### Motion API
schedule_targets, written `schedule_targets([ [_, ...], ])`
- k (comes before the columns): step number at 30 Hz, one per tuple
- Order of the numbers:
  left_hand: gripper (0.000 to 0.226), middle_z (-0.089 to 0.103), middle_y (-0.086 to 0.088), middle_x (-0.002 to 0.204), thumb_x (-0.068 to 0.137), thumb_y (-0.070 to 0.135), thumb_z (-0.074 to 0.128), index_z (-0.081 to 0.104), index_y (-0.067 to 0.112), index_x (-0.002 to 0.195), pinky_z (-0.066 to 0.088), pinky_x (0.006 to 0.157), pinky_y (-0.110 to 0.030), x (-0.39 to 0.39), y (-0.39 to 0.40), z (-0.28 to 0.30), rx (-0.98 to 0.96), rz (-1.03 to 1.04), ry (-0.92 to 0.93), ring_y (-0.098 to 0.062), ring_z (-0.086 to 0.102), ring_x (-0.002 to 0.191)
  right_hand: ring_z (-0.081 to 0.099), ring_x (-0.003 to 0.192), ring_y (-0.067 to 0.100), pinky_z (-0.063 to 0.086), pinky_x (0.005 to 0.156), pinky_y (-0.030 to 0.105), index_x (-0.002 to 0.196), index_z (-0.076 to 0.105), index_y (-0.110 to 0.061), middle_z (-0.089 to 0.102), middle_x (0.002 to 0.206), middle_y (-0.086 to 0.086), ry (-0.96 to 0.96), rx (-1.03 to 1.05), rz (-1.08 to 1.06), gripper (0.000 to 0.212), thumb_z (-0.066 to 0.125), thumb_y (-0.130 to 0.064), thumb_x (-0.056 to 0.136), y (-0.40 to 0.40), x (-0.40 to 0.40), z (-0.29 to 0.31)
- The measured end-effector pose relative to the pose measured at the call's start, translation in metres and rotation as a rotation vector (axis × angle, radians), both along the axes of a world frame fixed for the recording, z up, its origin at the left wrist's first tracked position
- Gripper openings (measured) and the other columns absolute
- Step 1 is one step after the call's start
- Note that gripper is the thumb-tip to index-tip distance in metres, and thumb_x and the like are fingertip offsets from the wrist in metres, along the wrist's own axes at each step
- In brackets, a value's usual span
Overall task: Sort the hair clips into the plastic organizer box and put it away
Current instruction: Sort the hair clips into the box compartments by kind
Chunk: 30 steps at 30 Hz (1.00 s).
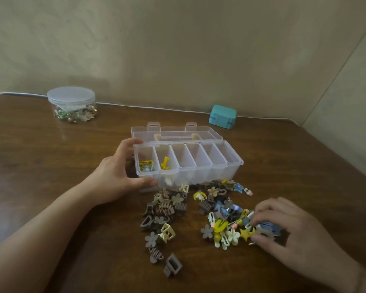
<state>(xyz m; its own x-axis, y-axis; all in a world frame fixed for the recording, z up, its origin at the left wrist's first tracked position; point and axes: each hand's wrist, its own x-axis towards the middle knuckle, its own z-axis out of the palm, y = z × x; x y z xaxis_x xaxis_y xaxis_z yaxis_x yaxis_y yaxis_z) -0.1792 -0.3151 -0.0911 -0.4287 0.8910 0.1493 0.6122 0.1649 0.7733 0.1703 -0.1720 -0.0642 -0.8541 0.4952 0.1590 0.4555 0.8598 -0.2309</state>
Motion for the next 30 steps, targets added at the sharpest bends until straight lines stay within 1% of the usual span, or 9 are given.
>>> schedule_targets([
  [5, 0.103, 0.051, 0.006, 0.142, 0.055, 0.058, 0.079, 0.025, 0.043, 0.141, 0.035, 0.102, -0.027, -0.001, 0.0, 0.0, -0.001, -0.01, -0.013, -0.003, 0.045, 0.12, 0.051, 0.096, -0.003, 0.045, 0.065, 0.015, 0.095, 0.063, -0.048, 0.051, 0.099, -0.032, 0.055, 0.026, -0.028, 0.034, 0.041, -0.07, 0.083, -0.003, -0.004, -0.014],
  [10, 0.102, 0.051, 0.01, 0.138, 0.056, 0.056, 0.08, 0.025, 0.042, 0.141, 0.034, 0.1, -0.023, -0.001, 0.0, 0.0, 0.008, -0.008, -0.004, -0.002, 0.046, 0.118, 0.052, 0.099, 0.002, 0.045, 0.072, 0.018, 0.085, 0.068, -0.045, 0.055, 0.1, -0.027, 0.069, -0.08, -0.062, 0.008, 0.066, -0.044, 0.077, -0.002, -0.012, -0.013],
  [14, 0.104, 0.051, 0.007, 0.142, 0.056, 0.058, 0.079, 0.024, 0.042, 0.142, 0.033, 0.102, -0.024, -0.001, 0.0, 0.001, -0.005, -0.006, 0.001, -0.002, 0.044, 0.119, 0.049, 0.106, -0.002, 0.043, 0.081, 0.022, 0.077, 0.067, -0.044, 0.054, 0.108, -0.028, 0.068, -0.134, -0.071, 0.009, 0.071, -0.035, 0.078, 0.01, -0.014, -0.006],
  [16, 0.104, 0.051, 0.007, 0.142, 0.056, 0.058, 0.078, 0.023, 0.041, 0.142, 0.033, 0.103, -0.026, -0.001, -0.001, 0.002, -0.011, -0.007, 0.002, -0.001, 0.043, 0.119, 0.049, 0.109, -0.002, 0.043, 0.084, 0.024, 0.08, 0.068, -0.044, 0.056, 0.108, -0.028, 0.056, -0.18, -0.067, 0.007, 0.064, -0.049, 0.079, 0.016, -0.013, -0.001],
  [19, 0.105, 0.052, 0.007, 0.142, 0.055, 0.061, 0.077, 0.022, 0.042, 0.142, 0.033, 0.108, -0.033, -0.001, -0.001, 0.002, -0.025, -0.002, 0.004, -0.004, 0.044, 0.122, 0.052, 0.109, -0.001, 0.045, 0.083, 0.024, 0.095, 0.063, -0.052, 0.058, 0.108, -0.029, -0.03, -0.117, 0.01, 0.048, 0.034, -0.083, 0.073, 0.023, -0.009, 0.005],
  [21, 0.104, 0.052, 0.008, 0.142, 0.055, 0.062, 0.077, 0.022, 0.043, 0.142, 0.033, 0.109, -0.035, -0.002, -0.001, 0.002, -0.033, 0.002, 0.004, -0.008, 0.046, 0.128, 0.05, 0.111, -0.003, 0.046, 0.085, 0.024, 0.094, 0.065, -0.052, 0.055, 0.111, -0.032, -0.082, -0.11, 0.019, 0.034, 0.042, -0.072, 0.079, 0.026, -0.009, 0.009],
  [23, 0.104, 0.052, 0.009, 0.142, 0.056, 0.062, 0.078, 0.022, 0.043, 0.142, 0.033, 0.109, -0.035, -0.002, -0.001, 0.002, -0.036, 0.002, 0.002, -0.008, 0.046, 0.128, 0.046, 0.114, -0.006, 0.046, 0.087, 0.022, 0.094, 0.065, -0.052, 0.05, 0.115, -0.035, -0.115, -0.128, 0.017, 0.016, 0.058, -0.041, 0.087, 0.033, -0.006, 0.009],
  [26, 0.103, 0.051, 0.008, 0.142, 0.058, 0.059, 0.078, 0.022, 0.042, 0.142, 0.033, 0.105, -0.03, -0.001, -0.001, 0.003, -0.032, -0.006, 0.006, -0.001, 0.043, 0.12, 0.043, 0.118, -0.006, 0.045, 0.086, 0.016, 0.101, 0.061, -0.057, 0.042, 0.122, -0.038, -0.194, -0.111, 0.052, 0.043, 0.059, -0.015, 0.091, 0.038, -0.005, 0.009],
  [30, 0.104, 0.051, 0.008, 0.142, 0.057, 0.06, 0.078, 0.022, 0.042, 0.143, 0.033, 0.104, -0.029, -0.001, -0.001, 0.004, -0.039, -0.008, 0.002, -0.001, 0.043, 0.118, 0.044, 0.114, -0.012, 0.045, 0.085, 0.015, 0.102, 0.051, -0.069, 0.052, 0.111, -0.039, -0.206, -0.025, 0.052, 0.05, 0.064, -0.022, 0.088, 0.048, 0.001, 0.008],
])
